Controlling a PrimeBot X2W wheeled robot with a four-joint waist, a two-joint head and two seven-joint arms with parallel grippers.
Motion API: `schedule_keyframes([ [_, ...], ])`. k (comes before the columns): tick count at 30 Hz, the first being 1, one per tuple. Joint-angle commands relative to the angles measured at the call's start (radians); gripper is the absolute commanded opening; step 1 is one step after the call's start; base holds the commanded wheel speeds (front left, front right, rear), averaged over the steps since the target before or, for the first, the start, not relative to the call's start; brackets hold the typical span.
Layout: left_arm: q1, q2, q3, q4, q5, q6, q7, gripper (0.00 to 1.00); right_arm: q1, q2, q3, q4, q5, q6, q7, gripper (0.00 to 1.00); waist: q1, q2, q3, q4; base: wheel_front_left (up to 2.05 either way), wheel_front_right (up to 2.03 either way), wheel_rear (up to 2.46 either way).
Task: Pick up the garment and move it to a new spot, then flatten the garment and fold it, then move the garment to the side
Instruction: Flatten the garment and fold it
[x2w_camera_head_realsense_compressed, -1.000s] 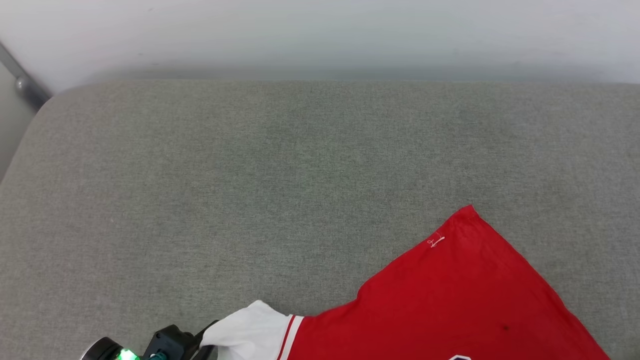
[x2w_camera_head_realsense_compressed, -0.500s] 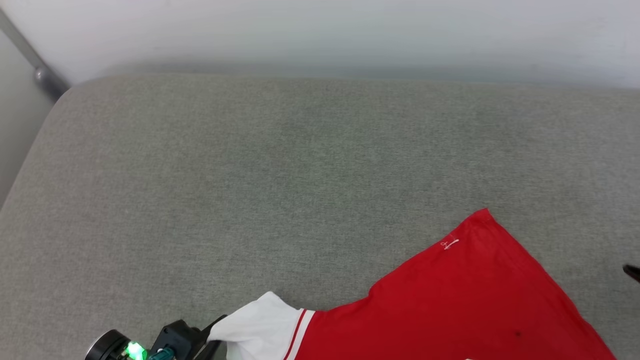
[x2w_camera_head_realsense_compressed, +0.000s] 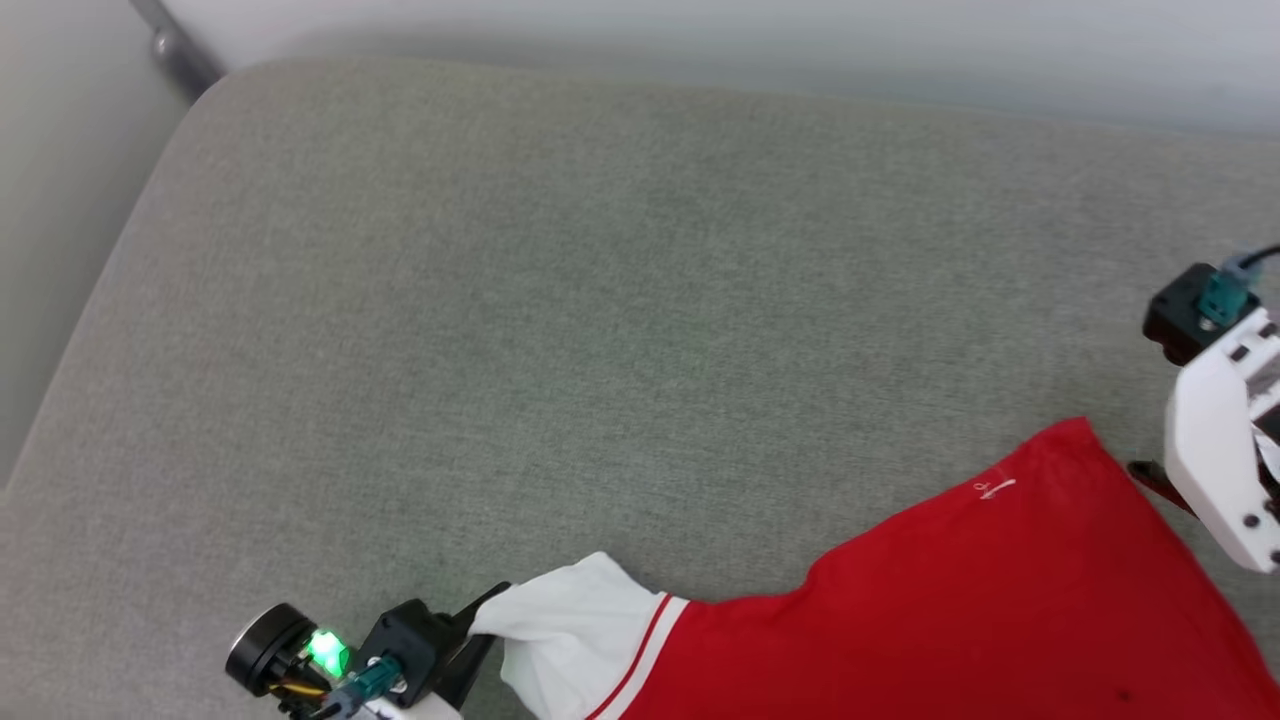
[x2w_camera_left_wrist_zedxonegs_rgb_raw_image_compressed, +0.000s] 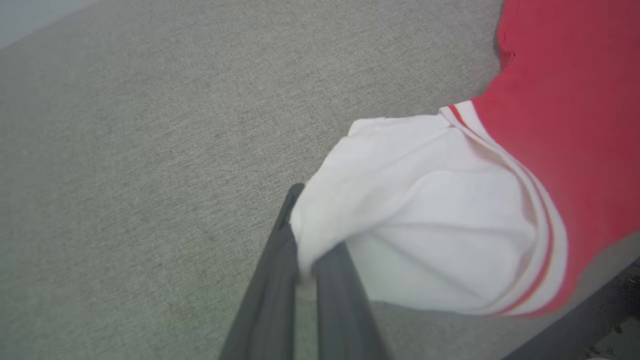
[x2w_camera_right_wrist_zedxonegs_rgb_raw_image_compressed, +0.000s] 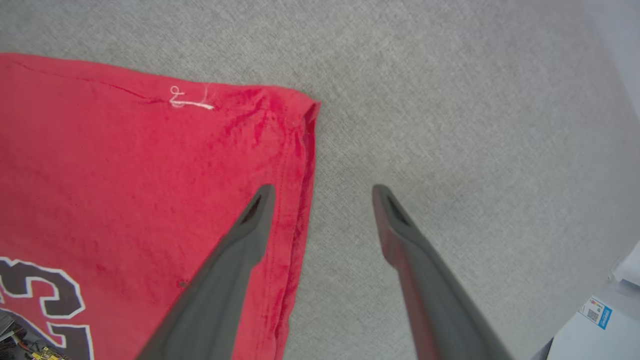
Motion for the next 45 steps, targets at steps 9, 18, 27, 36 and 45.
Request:
schedule_keyframes([
  [9,-0.051,-0.058,0.004,0.037,0.026,-0.022,-0.012,0.00,-0.142,0.068,0.166,0.199,0.003,-0.001,-0.018,1.00,-0.0001,0.0000,0.094,0.075,0.00,0.00,0.00],
  [18,-0.047,-0.069,0.004,0.075,0.012,-0.037,-0.019,0.00,-0.162,0.078,0.357,0.291,0.067,-0.001,-0.117,0.00,-0.0001,0.0000,0.079,0.062,0.00,0.00,0.00],
  [27,-0.007,-0.027,0.002,0.099,-0.014,-0.044,-0.010,0.00,-0.224,0.080,0.428,0.308,0.112,-0.001,-0.363,0.00,-0.0001,0.0000,-0.091,0.000,0.00,0.00,0.00],
  [36,-0.088,0.033,0.025,0.064,0.005,-0.059,0.035,0.00,-0.268,0.062,0.440,0.294,0.138,-0.001,-0.562,0.00,-0.0001,0.0000,-0.231,-0.054,0.00,0.00,0.00],
  [45,-0.343,0.037,0.116,0.097,0.034,-0.133,0.103,0.00,-0.418,0.084,0.345,0.316,0.097,-0.001,-0.679,0.00,-0.0001,0.0000,-0.244,-0.110,0.00,0.00,0.00],
])
